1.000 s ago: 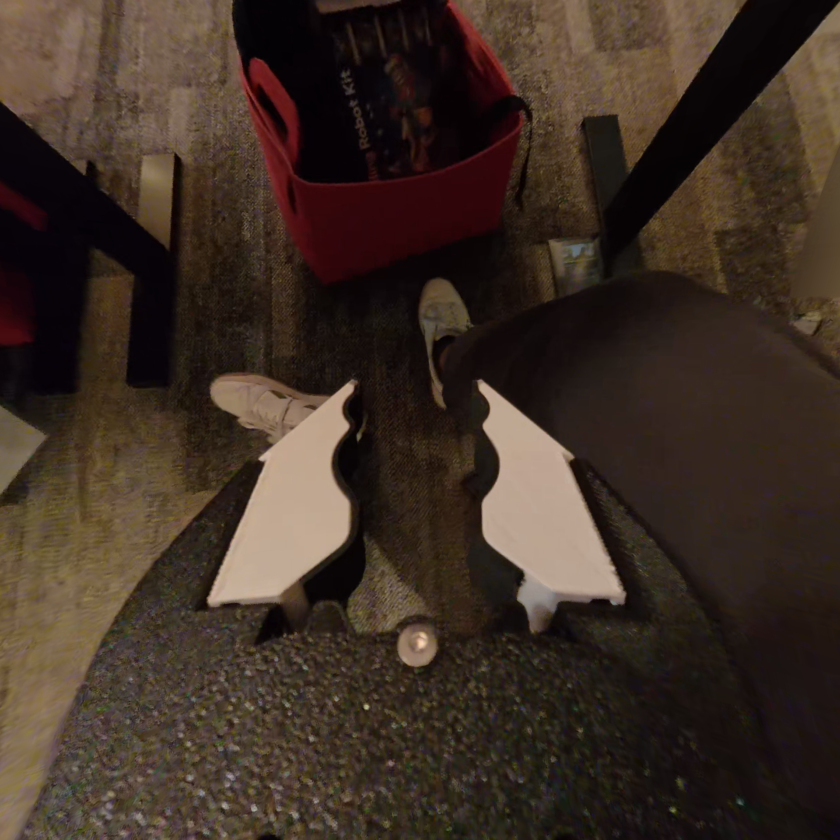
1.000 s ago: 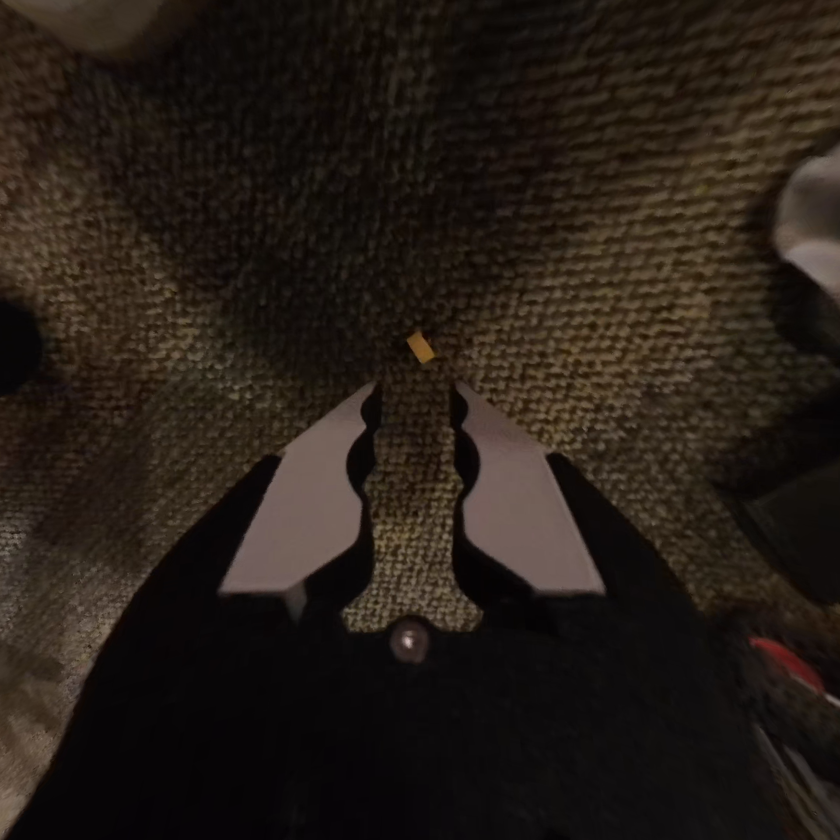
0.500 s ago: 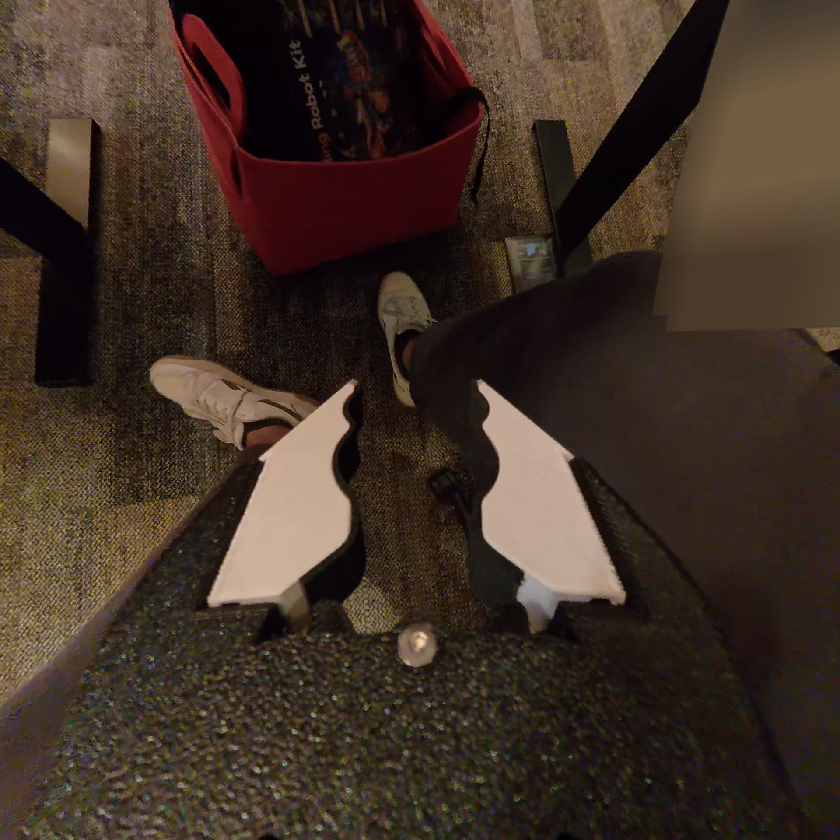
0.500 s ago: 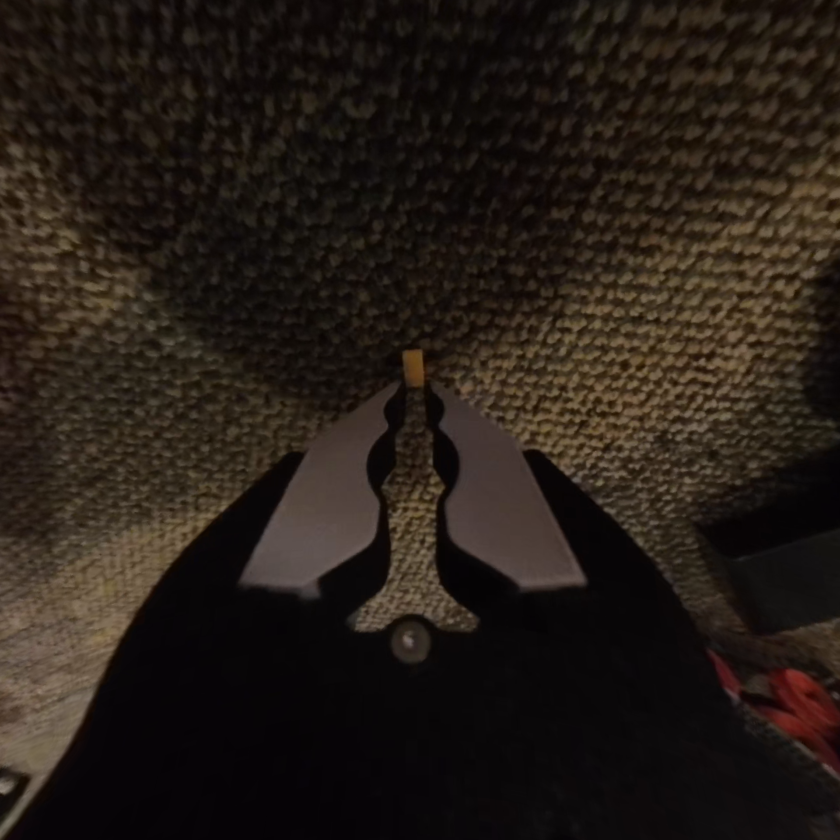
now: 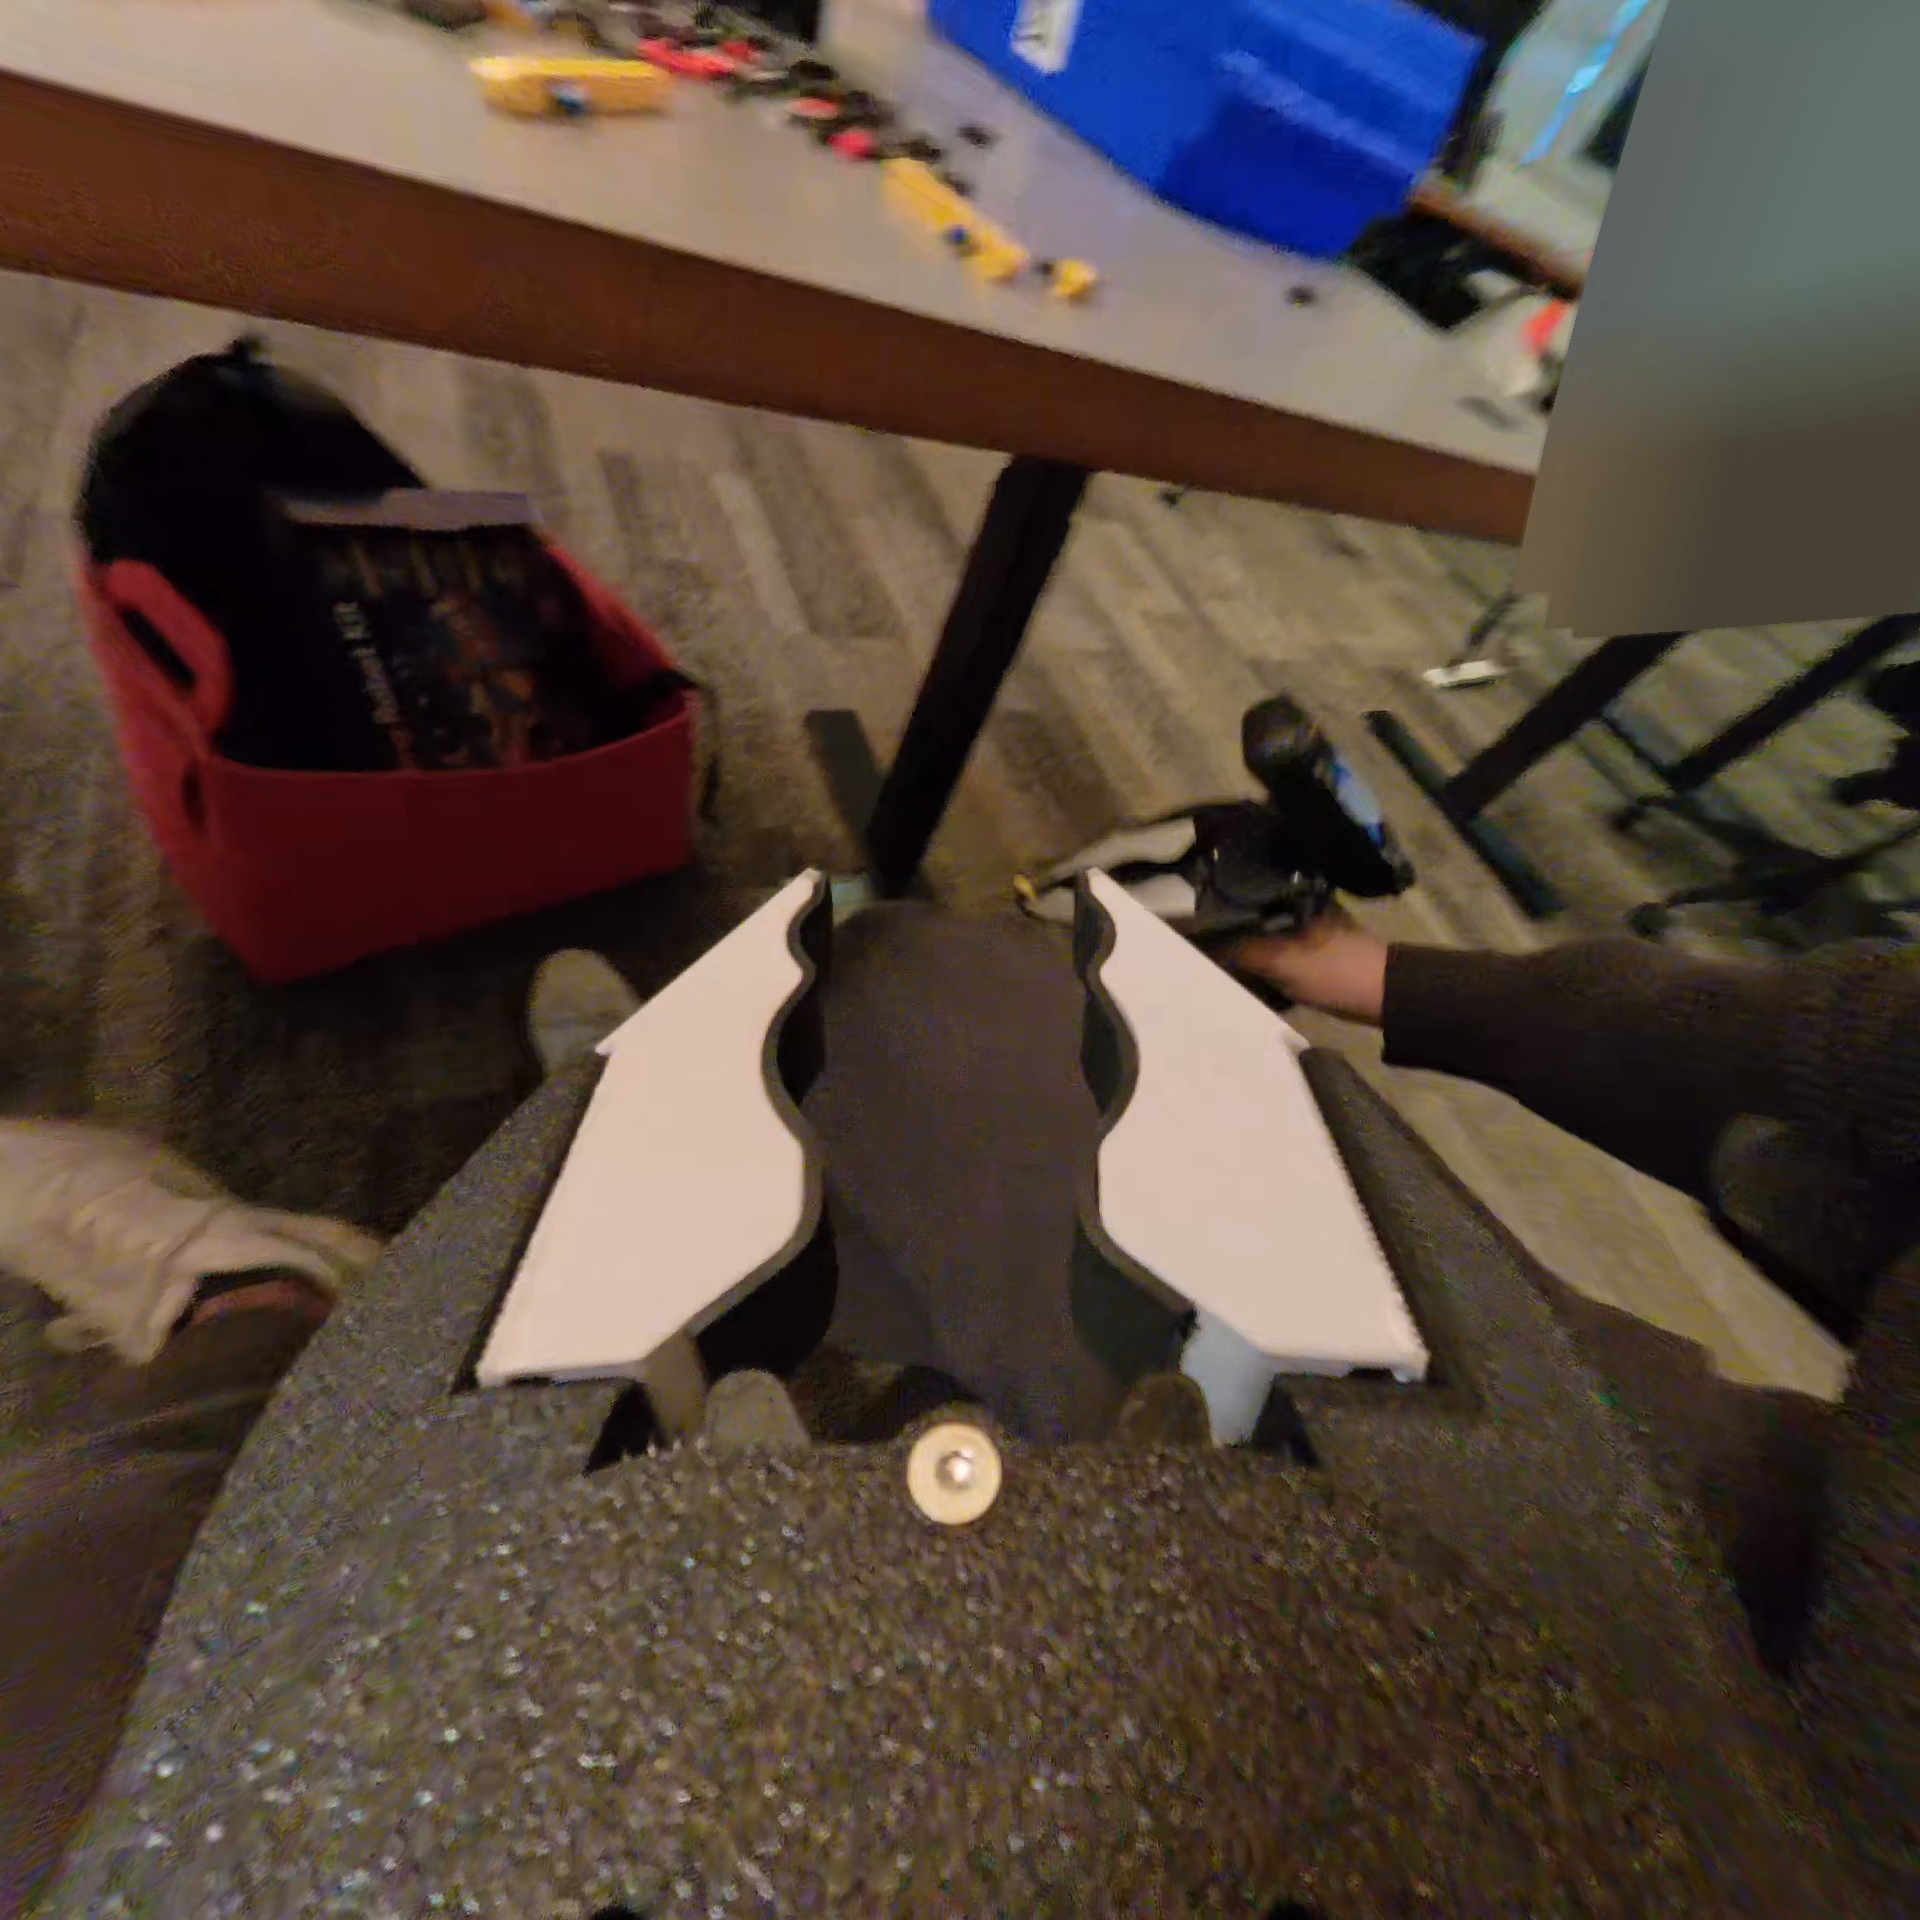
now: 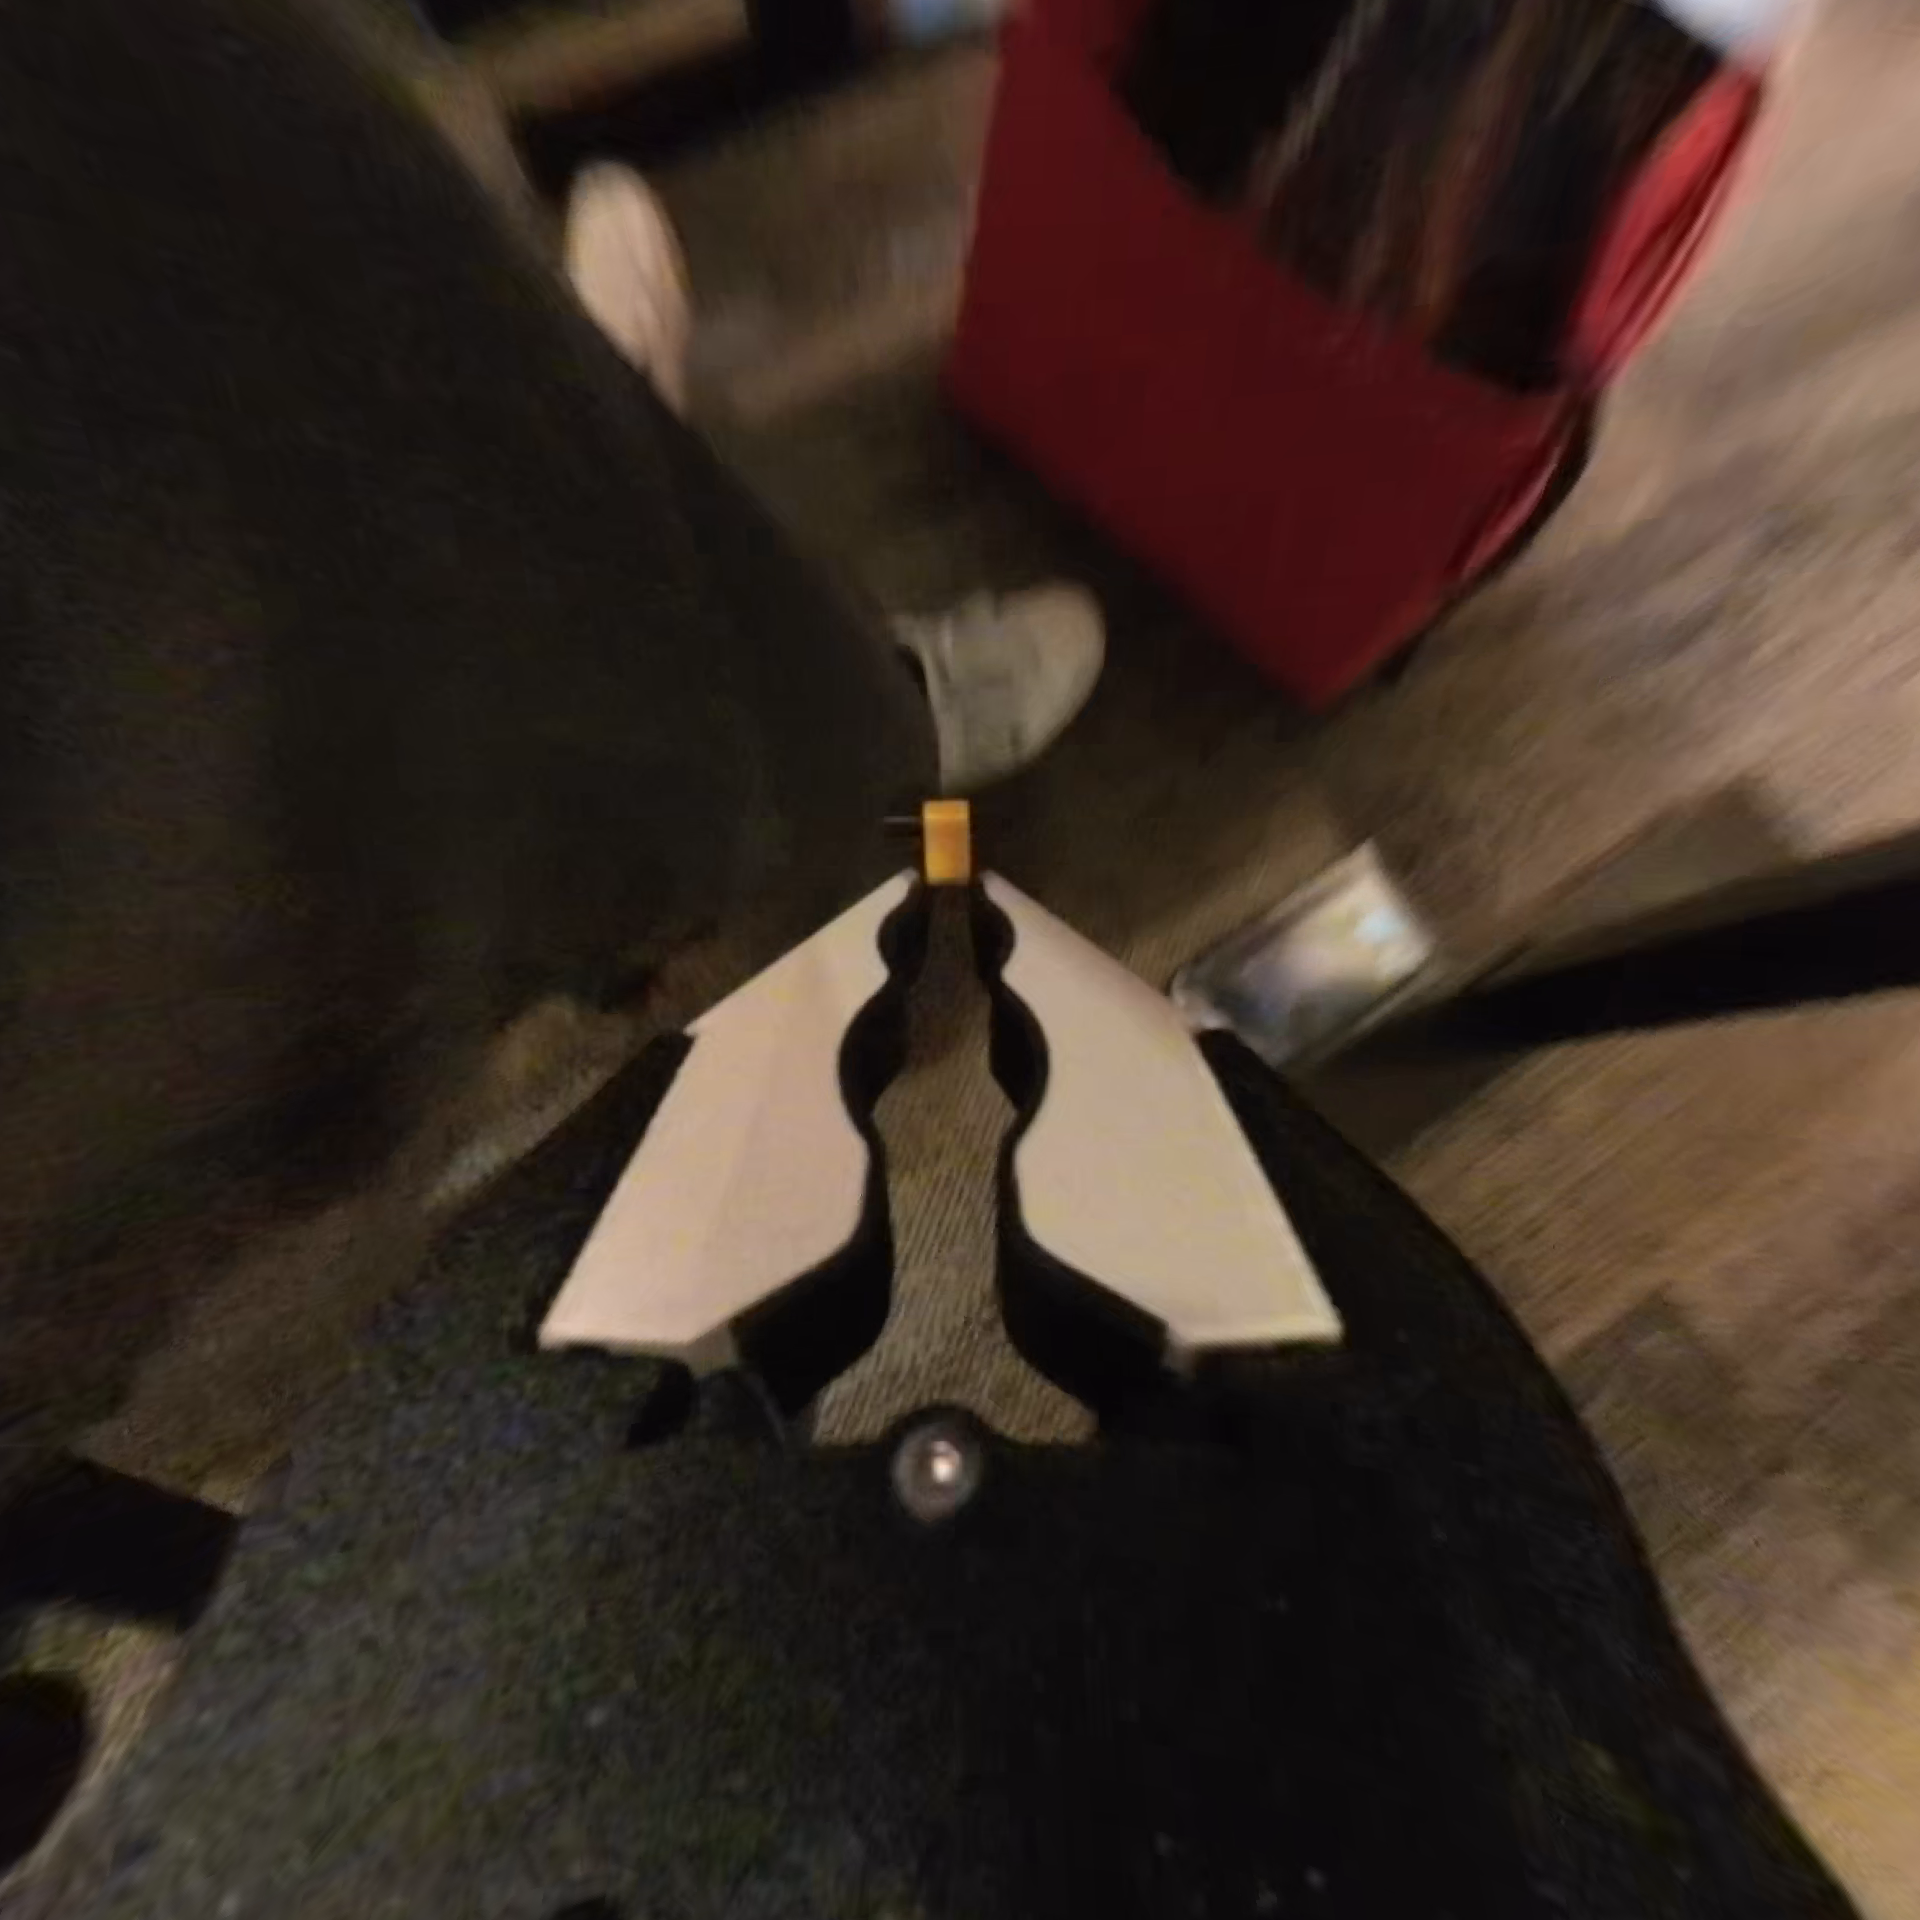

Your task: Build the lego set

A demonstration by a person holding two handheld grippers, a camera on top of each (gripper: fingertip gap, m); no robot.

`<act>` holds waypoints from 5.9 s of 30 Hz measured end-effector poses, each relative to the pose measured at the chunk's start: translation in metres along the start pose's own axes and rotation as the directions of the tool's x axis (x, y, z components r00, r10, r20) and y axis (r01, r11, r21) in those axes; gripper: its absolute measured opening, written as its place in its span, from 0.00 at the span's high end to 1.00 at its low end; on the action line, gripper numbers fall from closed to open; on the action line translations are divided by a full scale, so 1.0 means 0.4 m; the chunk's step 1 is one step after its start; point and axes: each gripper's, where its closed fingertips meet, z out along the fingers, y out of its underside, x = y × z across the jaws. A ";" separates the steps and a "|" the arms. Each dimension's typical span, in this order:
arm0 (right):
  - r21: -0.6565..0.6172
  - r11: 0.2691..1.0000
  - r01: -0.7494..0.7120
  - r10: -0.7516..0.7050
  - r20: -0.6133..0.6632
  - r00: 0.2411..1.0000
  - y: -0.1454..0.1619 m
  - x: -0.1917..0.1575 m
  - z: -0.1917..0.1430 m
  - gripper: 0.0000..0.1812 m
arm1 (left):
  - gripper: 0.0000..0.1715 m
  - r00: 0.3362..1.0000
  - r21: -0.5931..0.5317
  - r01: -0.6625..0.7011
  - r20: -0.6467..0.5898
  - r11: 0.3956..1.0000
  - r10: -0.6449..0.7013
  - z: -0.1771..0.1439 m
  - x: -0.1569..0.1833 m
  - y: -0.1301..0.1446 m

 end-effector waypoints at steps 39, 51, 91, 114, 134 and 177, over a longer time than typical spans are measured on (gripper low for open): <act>0.540 0.777 0.323 -0.327 -0.092 0.941 -0.571 -0.531 -0.457 0.95 | 0.98 0.921 0.063 0.138 -0.375 0.988 -0.104 -0.094 0.197 -0.012; 0.372 0.762 -0.529 0.055 0.778 0.626 -0.571 -0.529 -0.535 0.75 | 0.98 0.837 -0.045 0.096 -0.536 0.994 -0.105 -0.125 0.215 0.005; 0.289 0.869 -0.401 -0.030 0.841 0.541 -0.517 -0.599 -0.539 0.96 | 0.97 0.739 -0.136 0.084 -0.656 0.987 -0.153 -0.132 0.268 0.037; 0.375 0.749 -0.547 0.033 0.802 0.596 -0.699 -0.388 -0.304 0.96 | 0.78 0.993 0.142 0.034 -0.118 0.989 -0.018 0.059 -0.143 -0.138; 0.715 0.685 -0.142 -0.180 0.354 0.918 -0.915 -0.248 -0.279 0.96 | 0.79 0.914 0.053 -0.397 -0.063 0.916 0.400 0.254 -0.210 -0.438; 0.765 0.489 -0.419 0.225 0.353 0.908 -0.751 -0.031 -0.439 0.96 | 0.54 0.624 -0.250 -0.724 -0.635 0.643 0.456 0.569 0.015 -0.297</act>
